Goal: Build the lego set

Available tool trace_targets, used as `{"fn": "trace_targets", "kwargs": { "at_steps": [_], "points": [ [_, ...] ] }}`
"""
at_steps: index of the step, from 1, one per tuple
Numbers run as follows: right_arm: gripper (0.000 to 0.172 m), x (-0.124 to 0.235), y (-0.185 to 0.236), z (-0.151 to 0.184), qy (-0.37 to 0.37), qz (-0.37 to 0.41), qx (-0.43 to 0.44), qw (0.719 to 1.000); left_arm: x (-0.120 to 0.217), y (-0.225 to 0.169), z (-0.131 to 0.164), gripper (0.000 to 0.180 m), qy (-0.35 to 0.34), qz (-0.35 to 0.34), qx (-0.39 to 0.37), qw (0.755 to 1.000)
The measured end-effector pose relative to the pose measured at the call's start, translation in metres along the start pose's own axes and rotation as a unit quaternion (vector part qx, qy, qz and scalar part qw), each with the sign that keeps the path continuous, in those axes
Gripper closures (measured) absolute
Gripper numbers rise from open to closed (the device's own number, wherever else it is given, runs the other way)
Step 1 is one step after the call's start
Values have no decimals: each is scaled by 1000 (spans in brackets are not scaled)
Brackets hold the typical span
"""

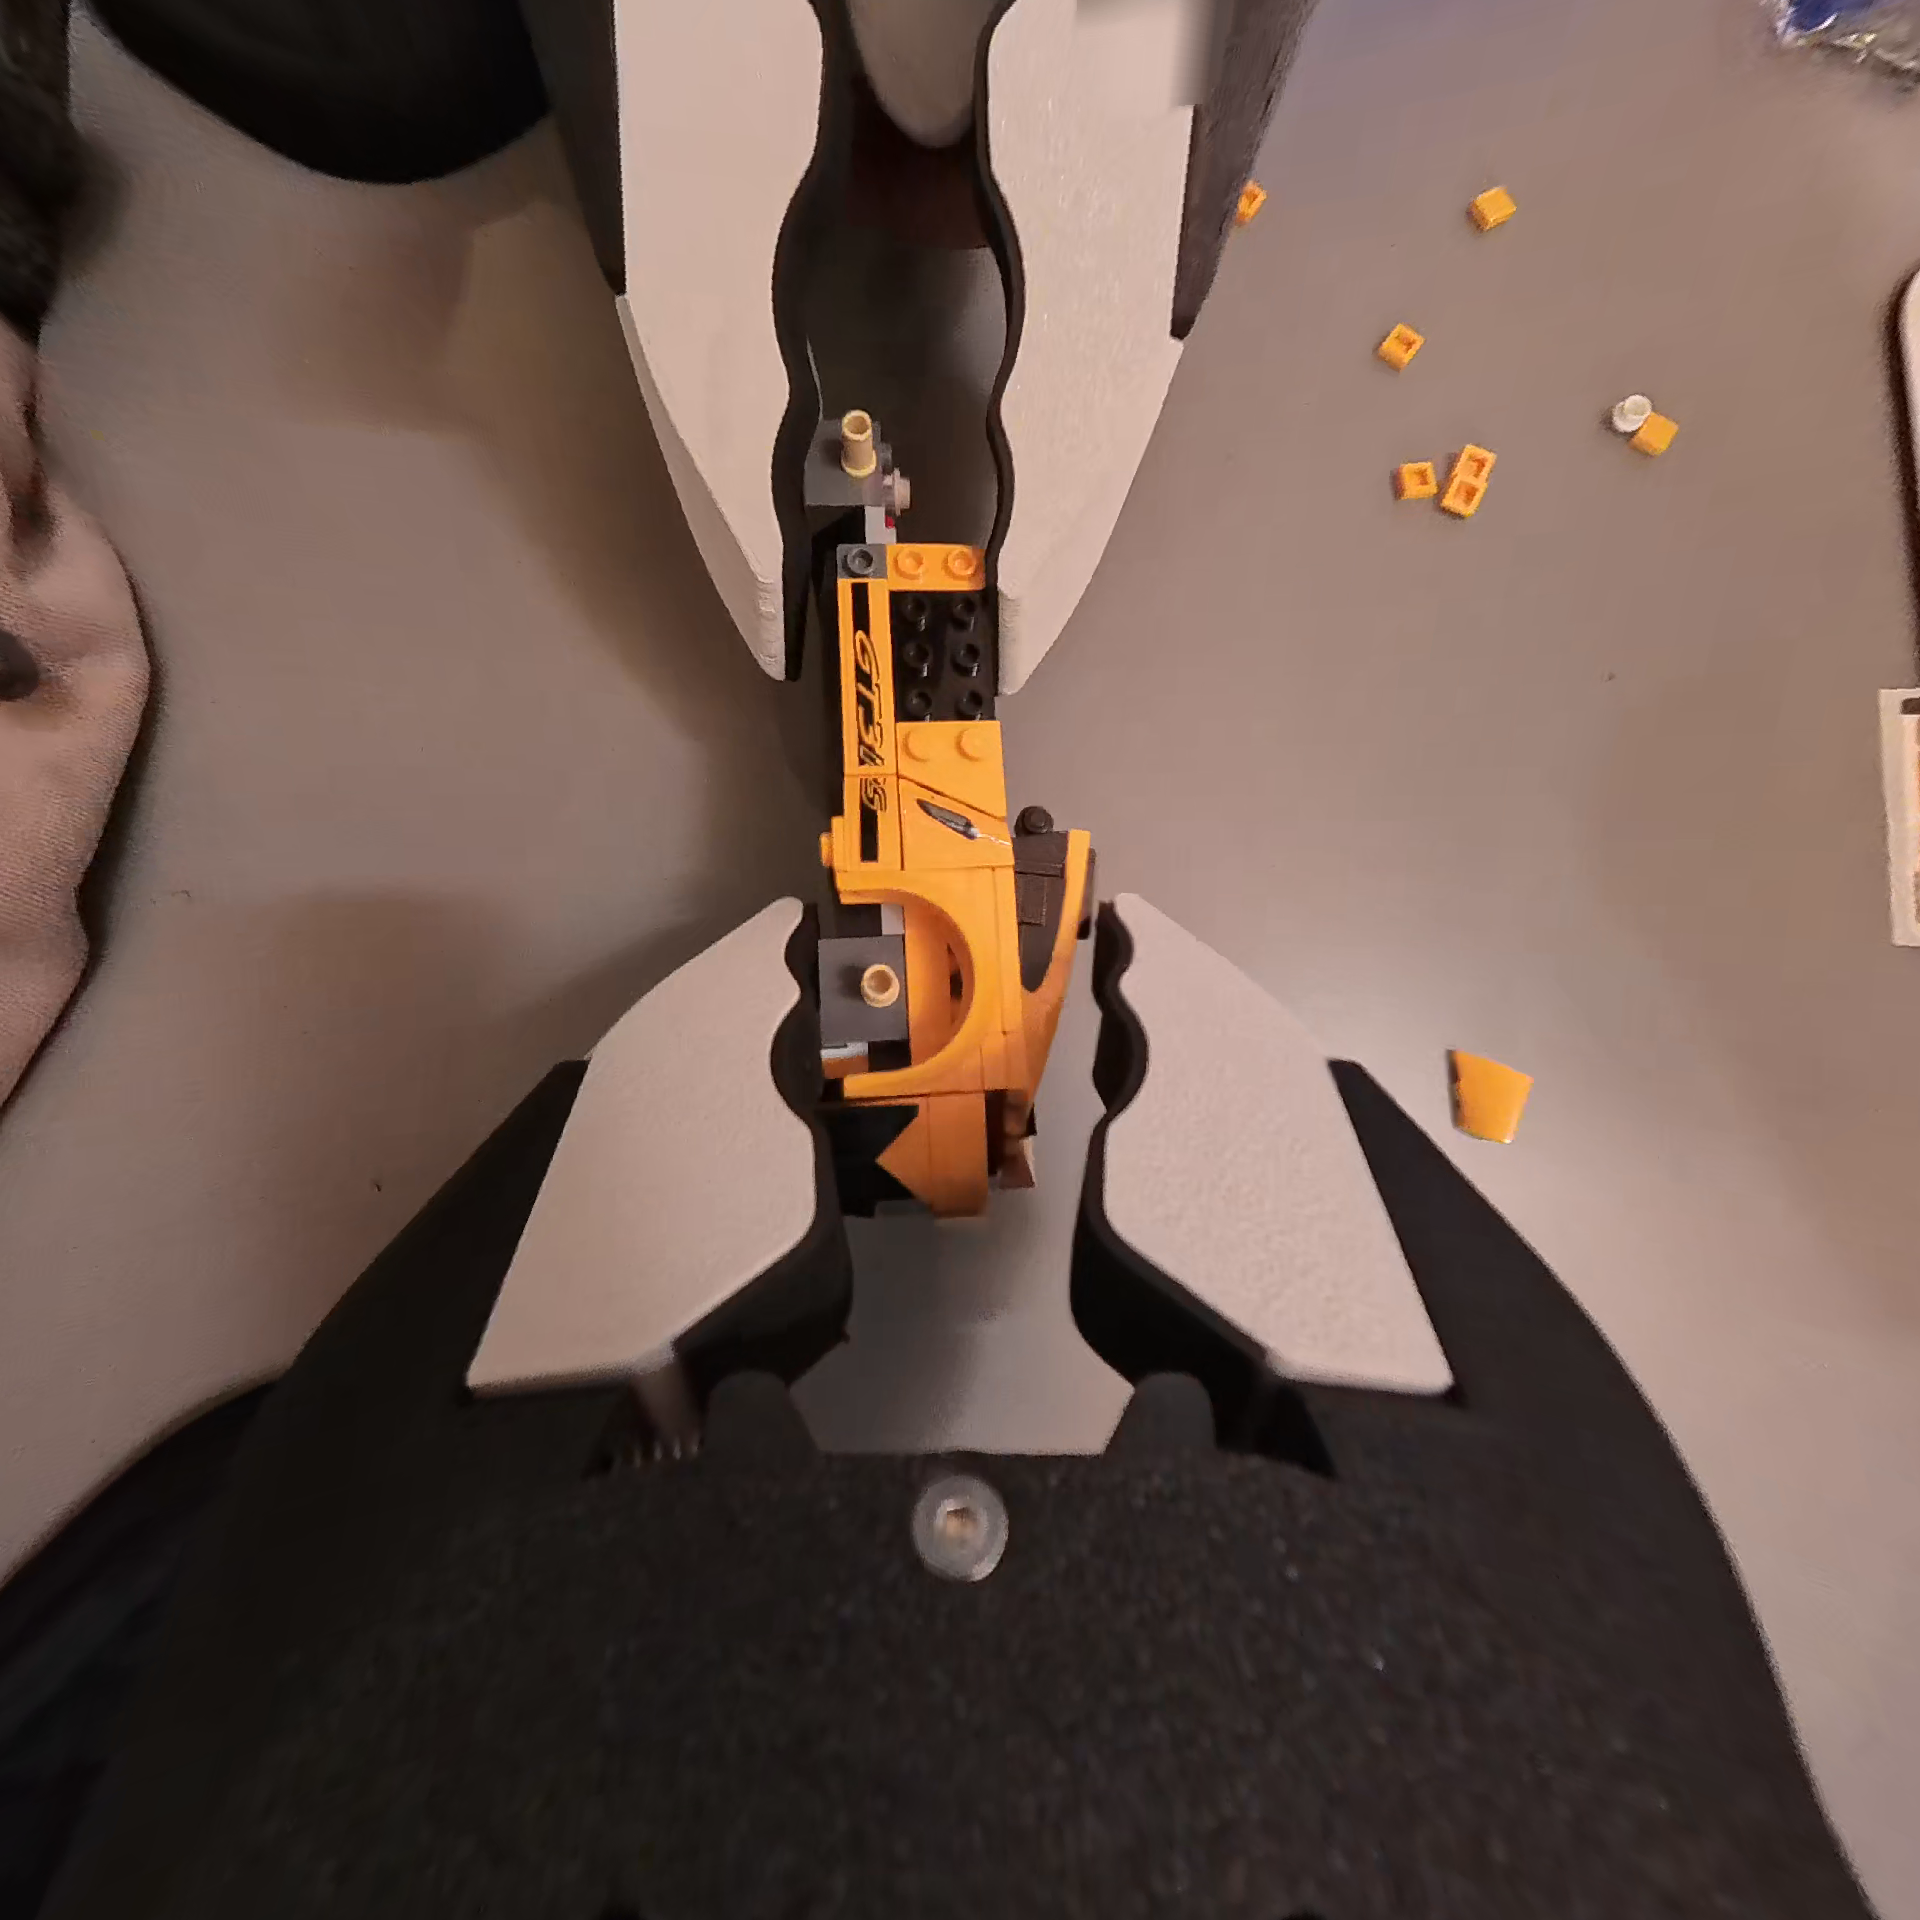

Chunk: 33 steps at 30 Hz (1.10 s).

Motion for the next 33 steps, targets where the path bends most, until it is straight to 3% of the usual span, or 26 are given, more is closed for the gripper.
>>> {"fn": "trace_targets", "kwargs": {
  "at_steps": [7,21,33],
  "points": [
    [126,22,-3,-11,-62,33,18,997,0,2,1,146,-6,1,9,1000],
    [141,4,7,-38,75,11,101,992,-2,3,-1,147,-6,-6,33,999],
    [143,3,16,-39,96,56,115,987,-2,0,-2,147,7,-17,22,1000]
  ]
}}
Point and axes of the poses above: each gripper's, where its closed fingertips meet, x back along the fingers, z out of its underside, y = z × x across the jaws, the point moved 7 cm from there along x, back along the fingers, and after that the axes turned 14 degrees about z, right-handed, at the moved point
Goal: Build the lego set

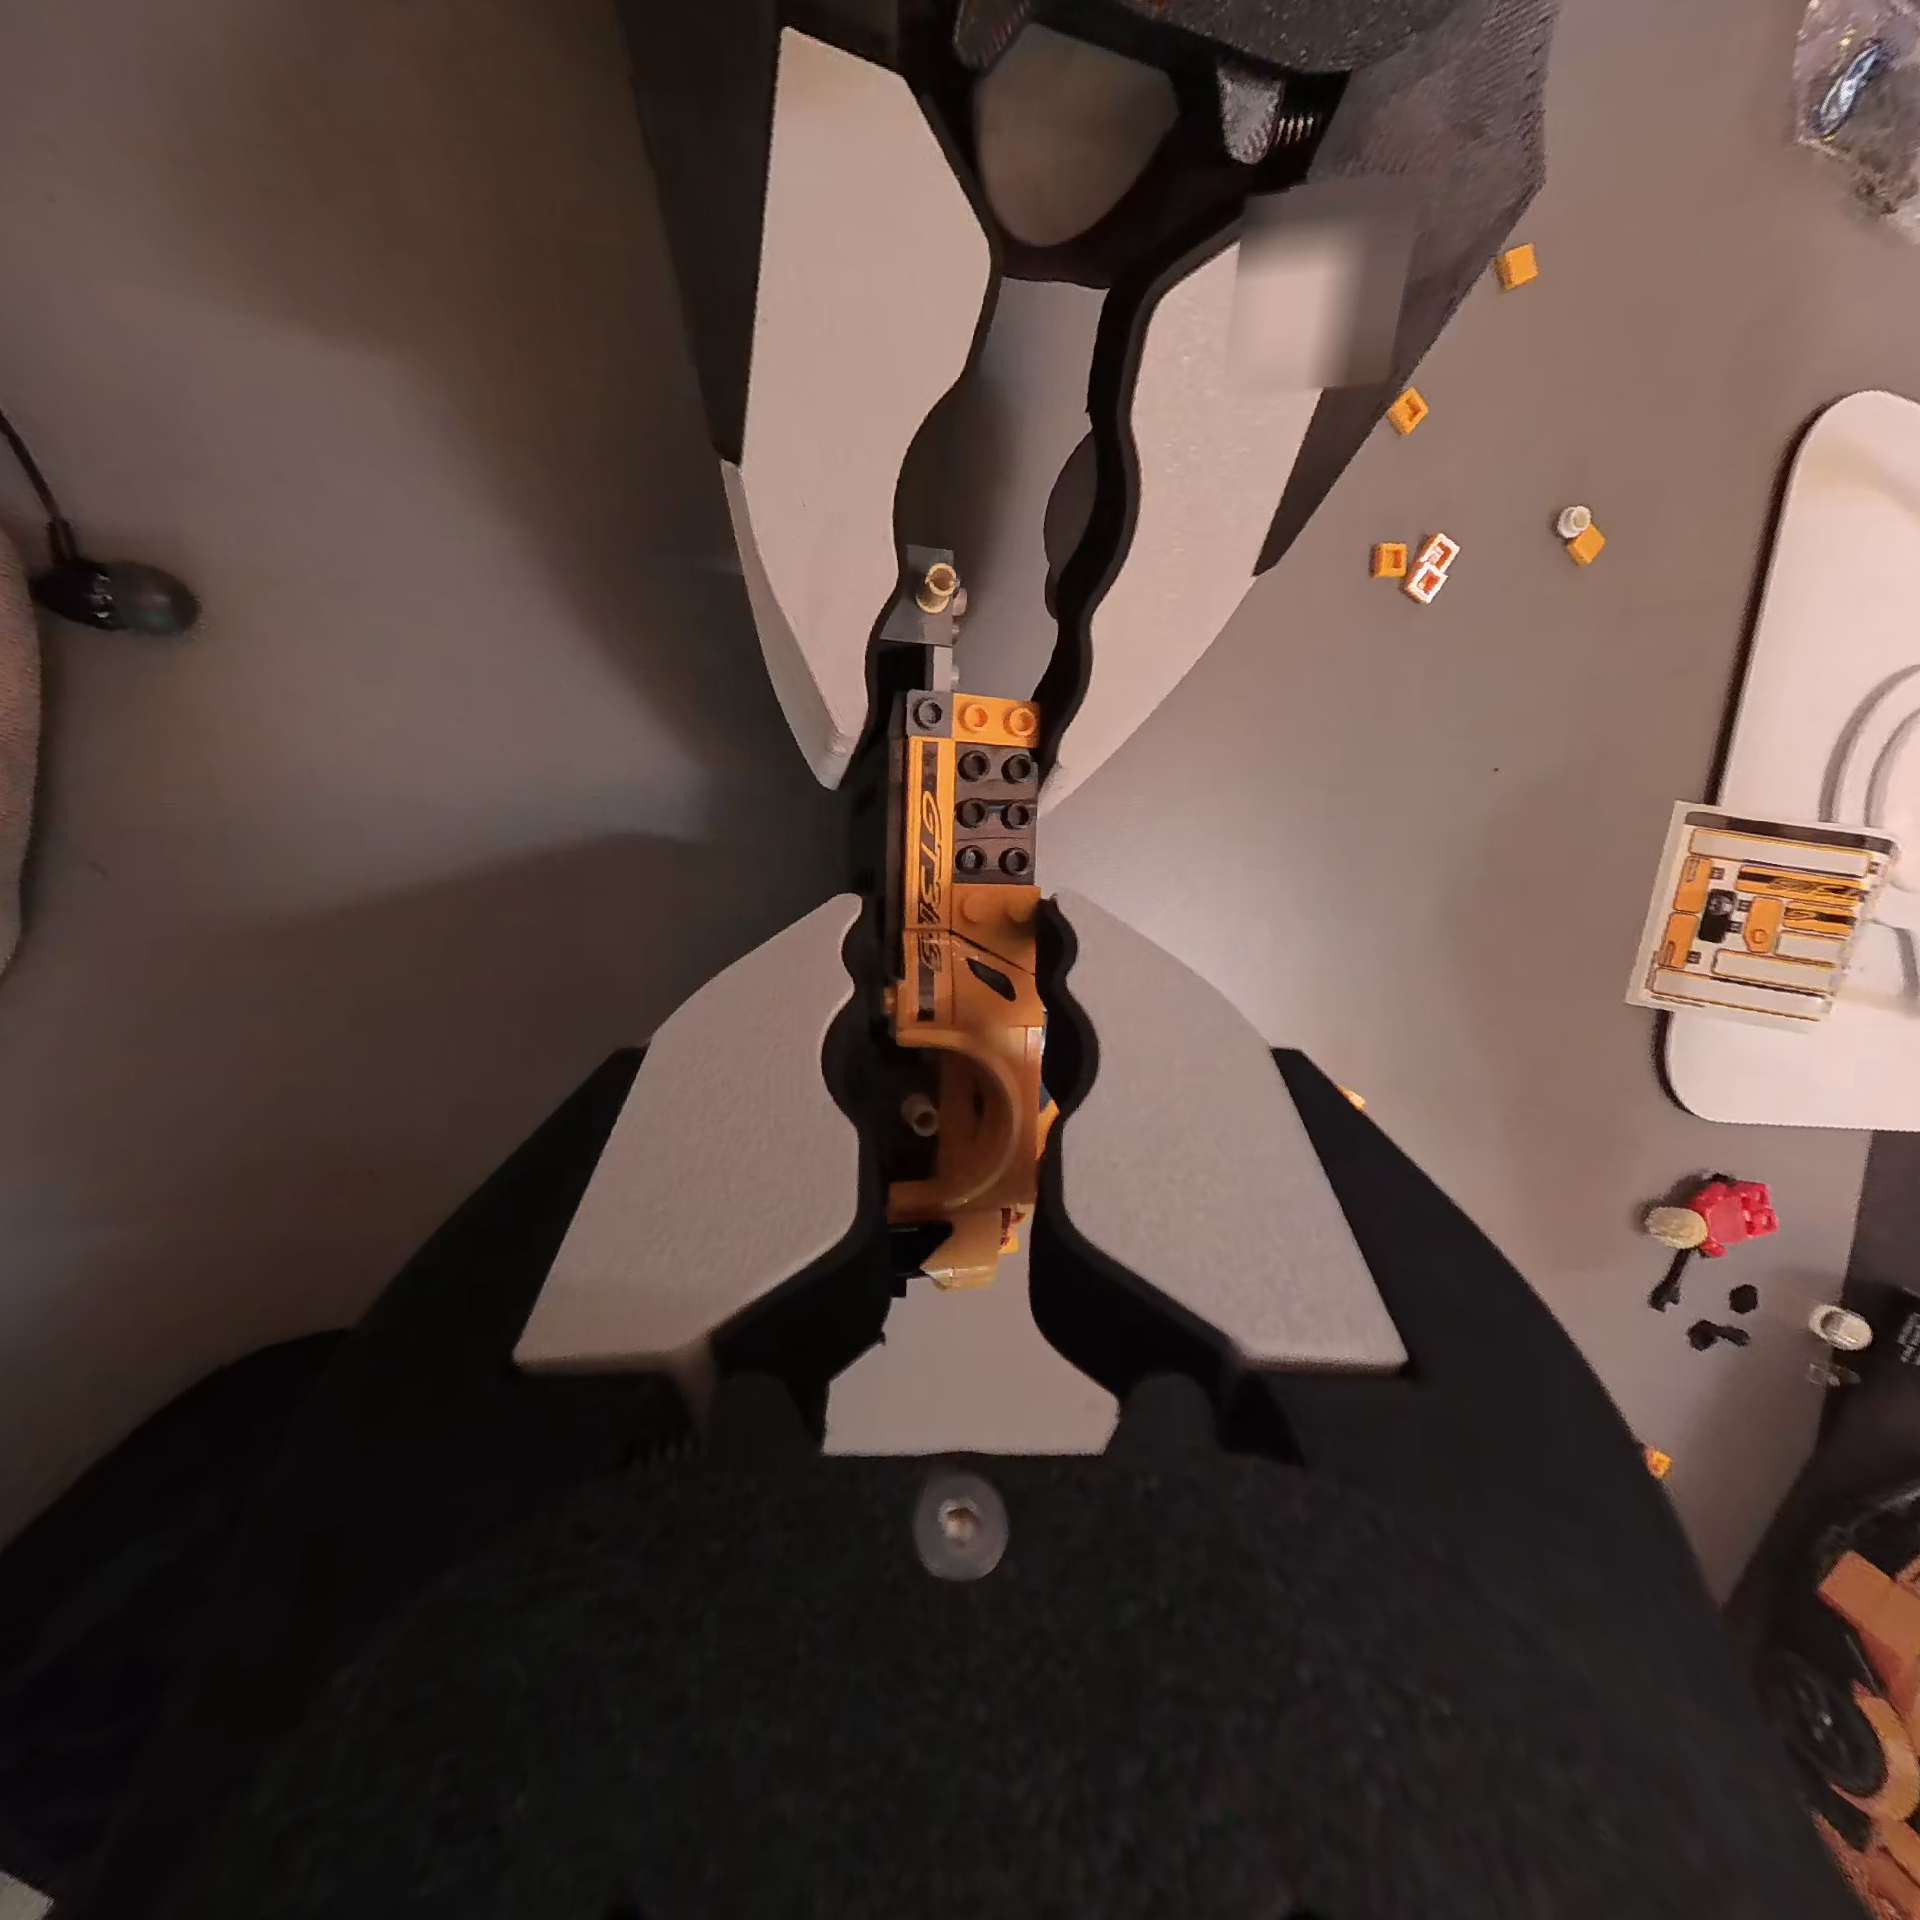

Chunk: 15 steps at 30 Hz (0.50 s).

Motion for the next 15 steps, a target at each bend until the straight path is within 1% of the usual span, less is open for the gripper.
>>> {"fn": "trace_targets", "kwargs": {
  "at_steps": [7,10,11,12,15],
  "points": [
    [143,1,4,0,1,16,8,1000,-1,-1,-1,148,3,-4,-5,1000],
    [143,2,4,0,-4,18,-4,1000,-1,-2,-1,148,5,-5,-12,1000],
    [142,4,3,1,-10,14,-12,1000,0,-2,-1,148,3,-3,-13,1000],
    [135,9,-4,2,-26,17,-29,999,0,-2,0,147,5,-2,-14,1000],
    [135,33,-36,15,-68,14,-117,991,1,-2,1,148,3,0,-17,1000]
  ]
}}
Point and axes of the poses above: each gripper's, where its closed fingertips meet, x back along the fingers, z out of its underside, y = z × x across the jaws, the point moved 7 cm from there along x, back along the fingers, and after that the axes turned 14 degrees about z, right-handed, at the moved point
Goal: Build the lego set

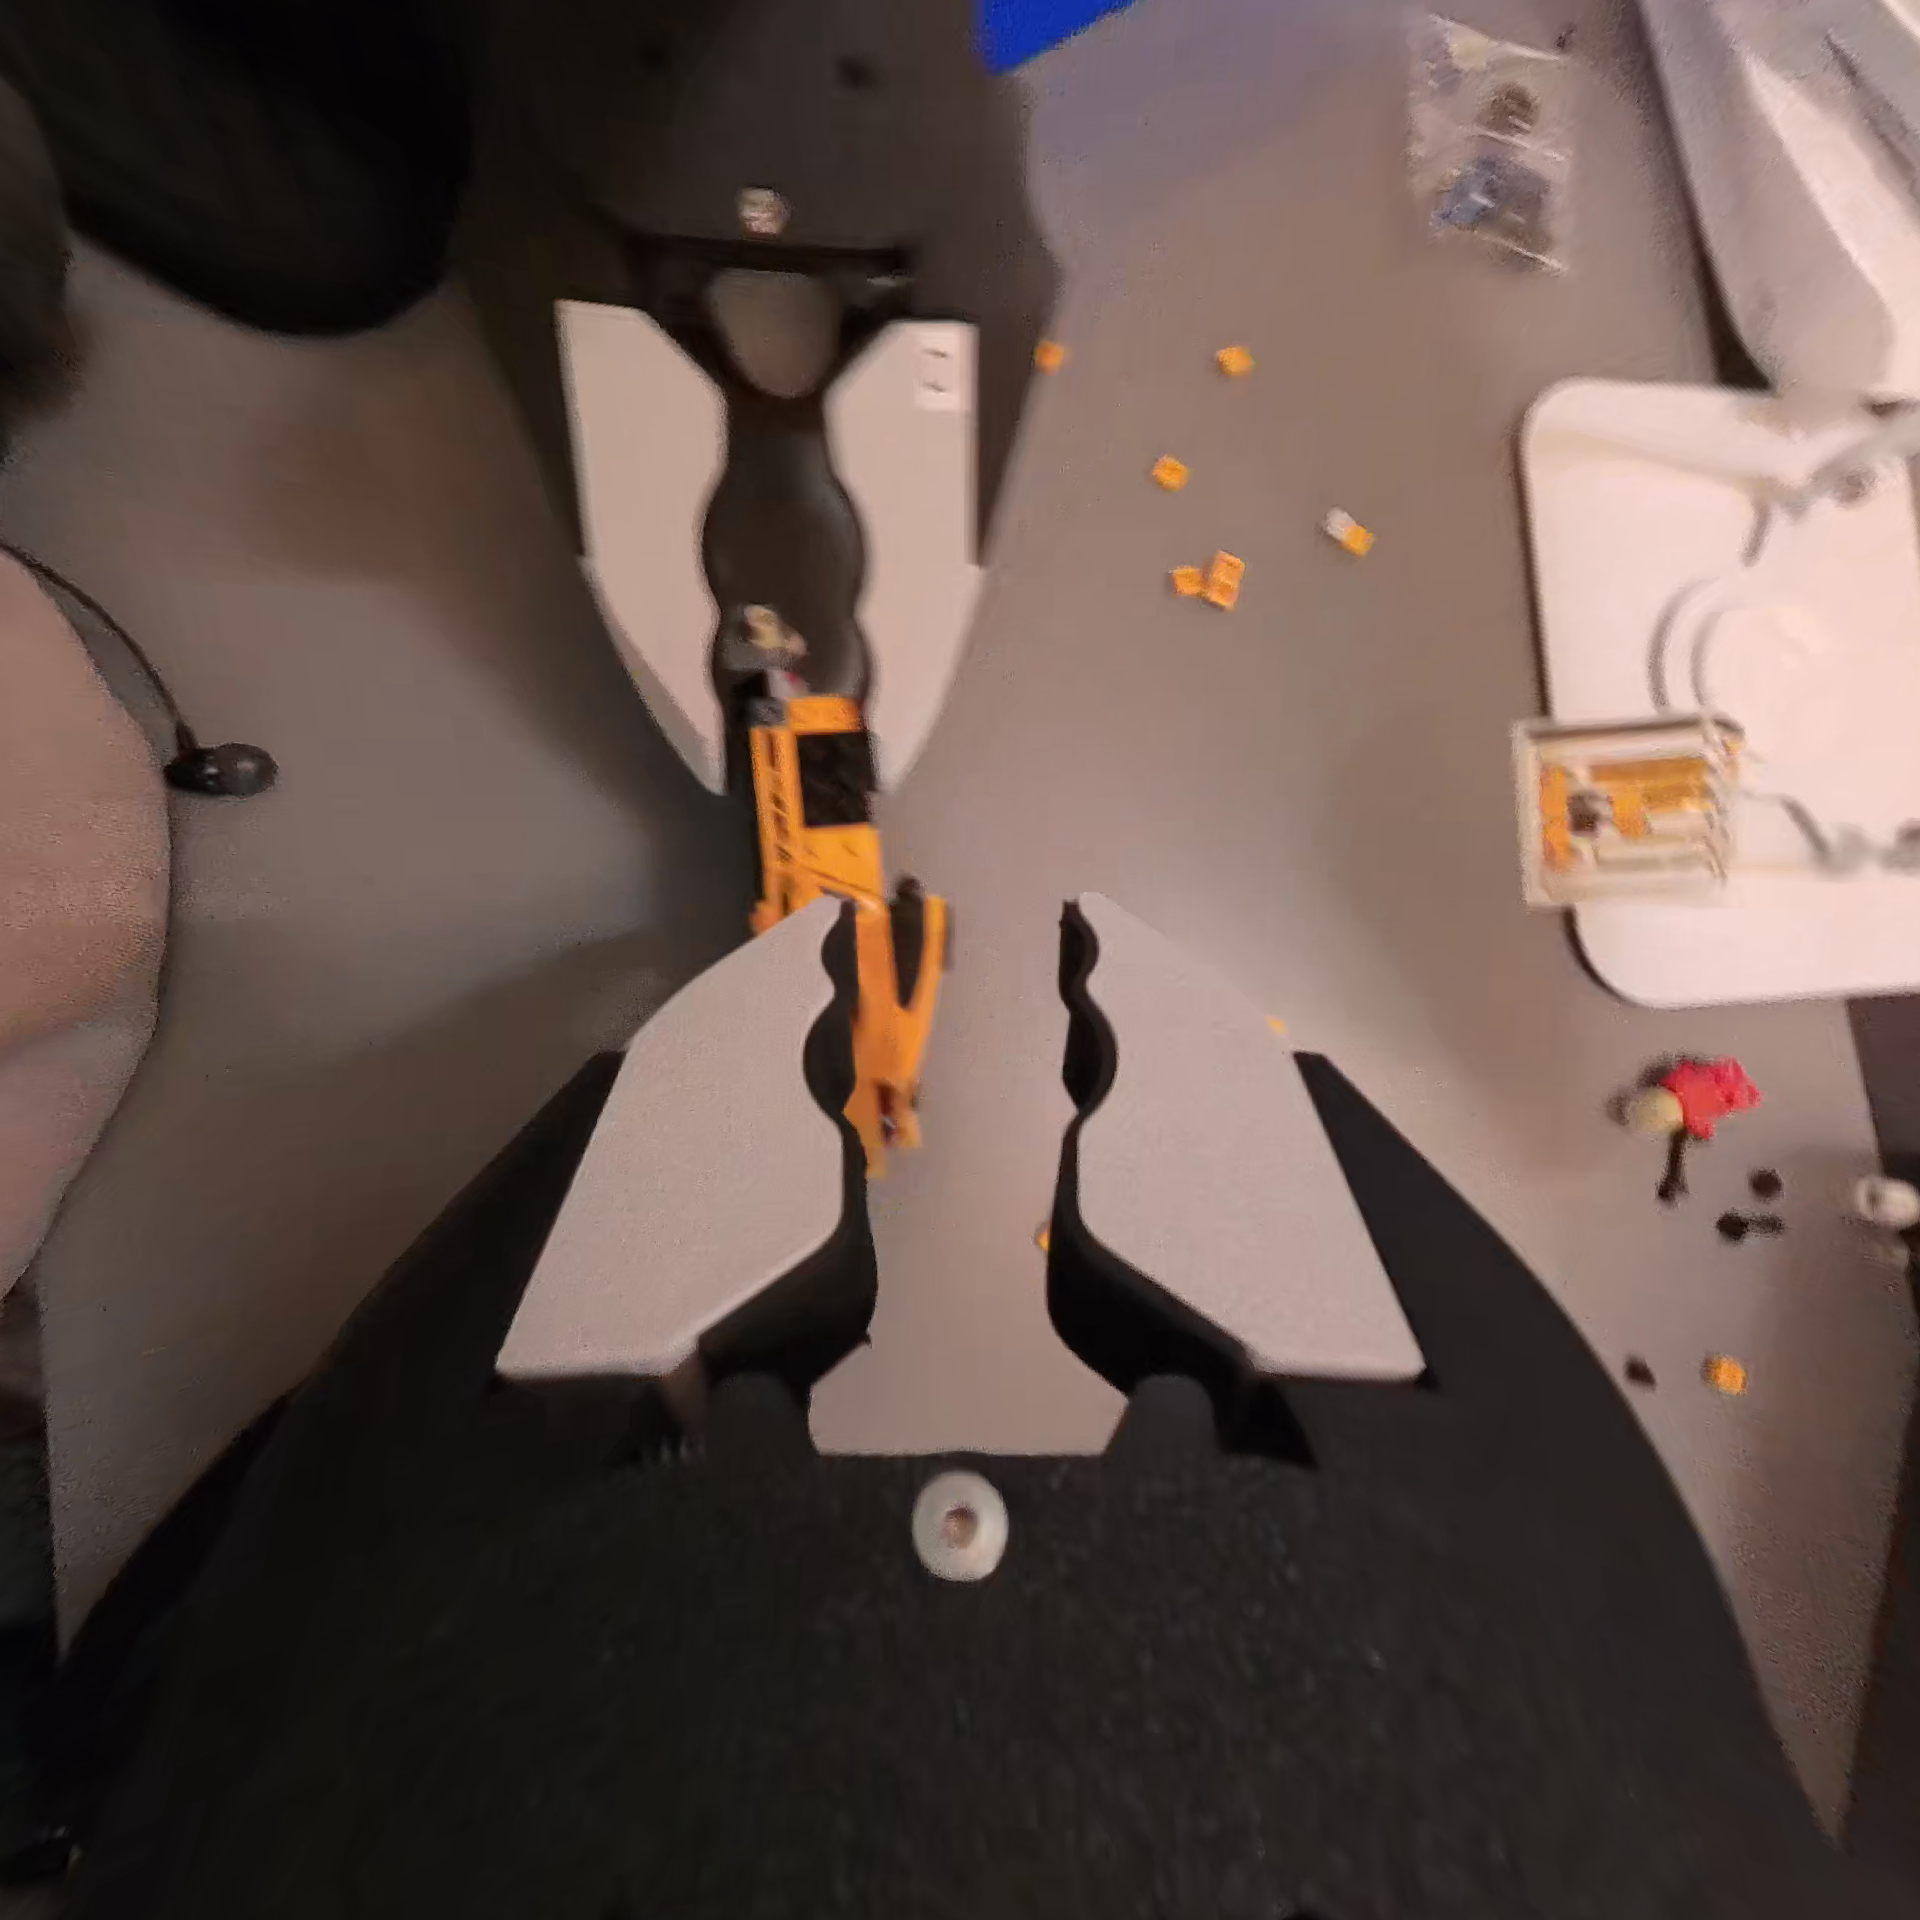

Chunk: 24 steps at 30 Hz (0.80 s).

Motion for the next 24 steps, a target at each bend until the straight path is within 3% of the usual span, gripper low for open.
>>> {"fn": "trace_targets", "kwargs": {
  "at_steps": [4,9,14,19,24],
  "points": [
    [144,-4,-35,51,47,28,-62,997,0,-1,0,147,-3,5,-9,1000],
    [149,-29,-37,101,92,14,-147,985,2,-1,0,145,-25,23,-3,999],
    [151,-43,-28,110,134,16,-136,981,5,0,-1,145,-39,30,2,999],
    [164,-46,-28,106,145,2,-140,980,7,1,-2,145,-46,34,5,998],
    [164,-47,-30,106,149,-14,-139,979,8,0,-3,144,-49,37,5,998]
  ]
}}
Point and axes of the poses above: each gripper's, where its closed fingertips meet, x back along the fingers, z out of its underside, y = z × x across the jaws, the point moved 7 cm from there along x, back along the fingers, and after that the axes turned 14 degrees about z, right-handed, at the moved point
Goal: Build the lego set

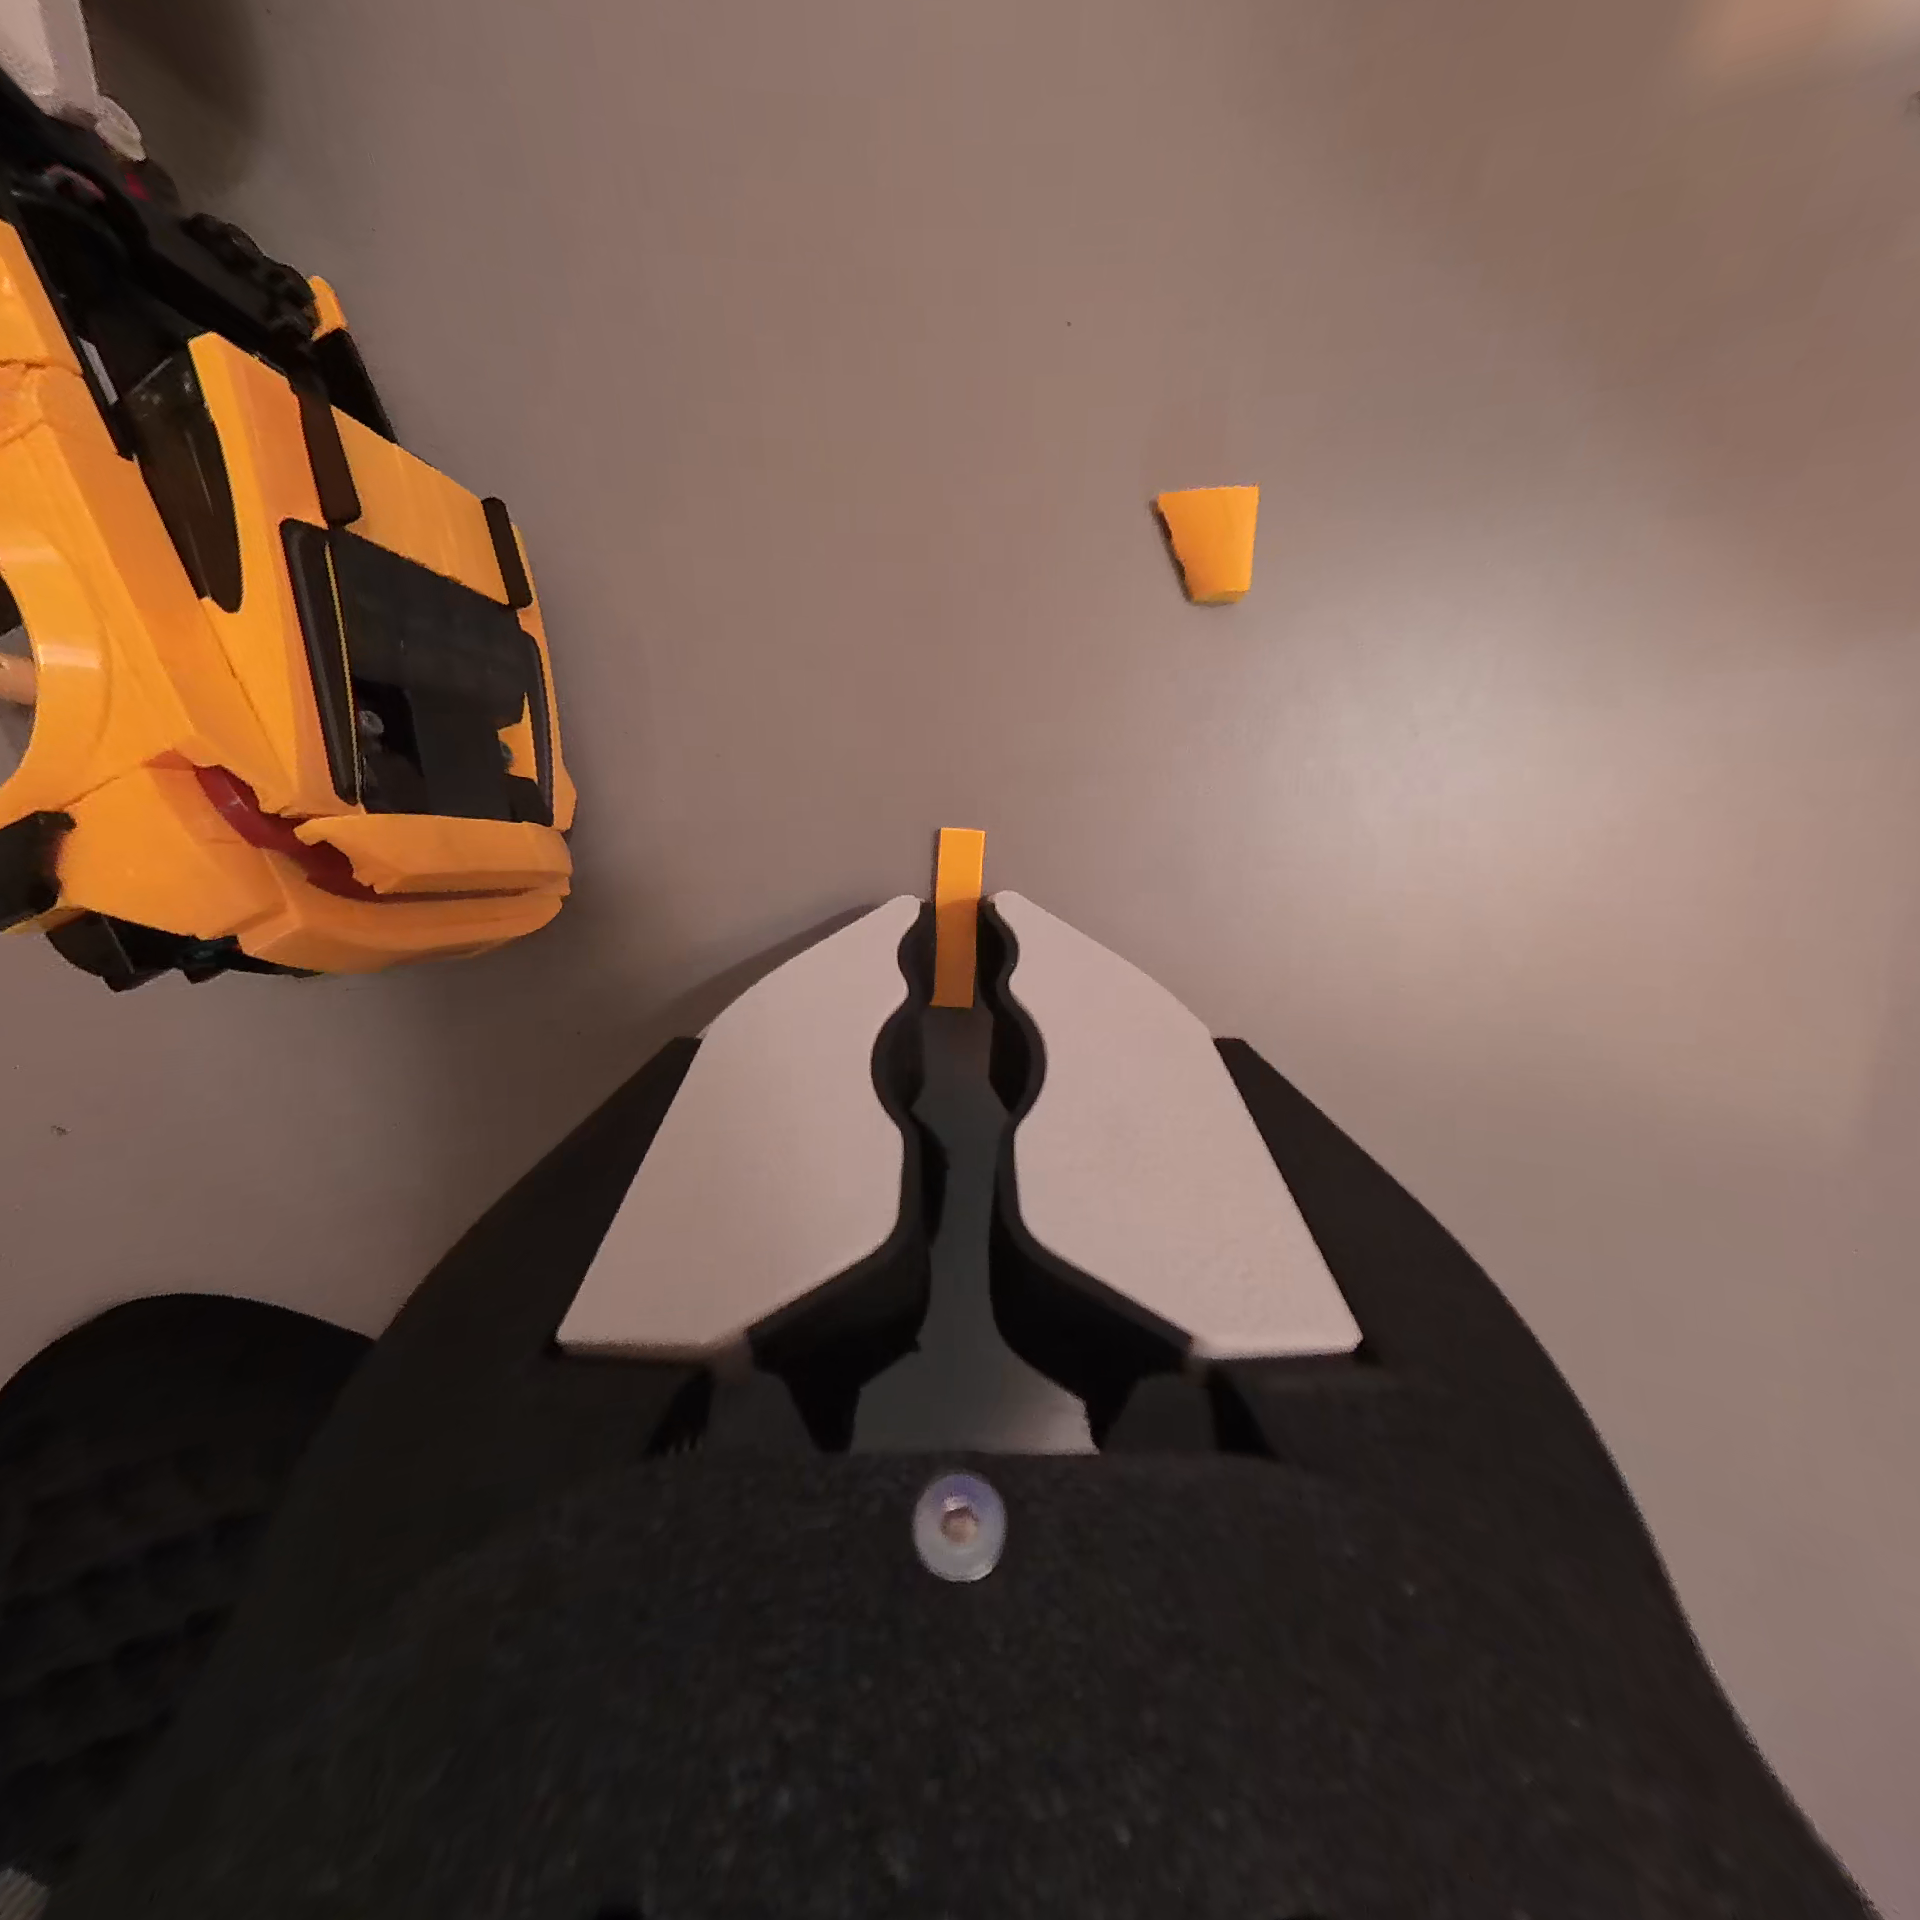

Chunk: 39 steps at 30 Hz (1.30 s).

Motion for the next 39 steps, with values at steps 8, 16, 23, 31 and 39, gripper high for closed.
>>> {"fn": "trace_targets", "kwargs": {
  "at_steps": [8,16,23,31,39],
  "points": [
    [165,26,7,-20,-34,20,31,999,0,0,-1,145,-1,-9,0,1000],
    [165,68,76,-95,-82,-40,159,983,-2,0,0,147,5,-9,2,1000],
    [165,46,98,-105,-28,-64,193,979,-3,-1,1,150,14,-15,-4,1000],
    [164,39,100,-104,-7,-79,202,976,-3,-1,1,151,15,-15,-7,1000],
    [163,37,98,-105,-10,-91,206,974,-3,-1,1,151,15,-14,-6,1000]
  ]
}}
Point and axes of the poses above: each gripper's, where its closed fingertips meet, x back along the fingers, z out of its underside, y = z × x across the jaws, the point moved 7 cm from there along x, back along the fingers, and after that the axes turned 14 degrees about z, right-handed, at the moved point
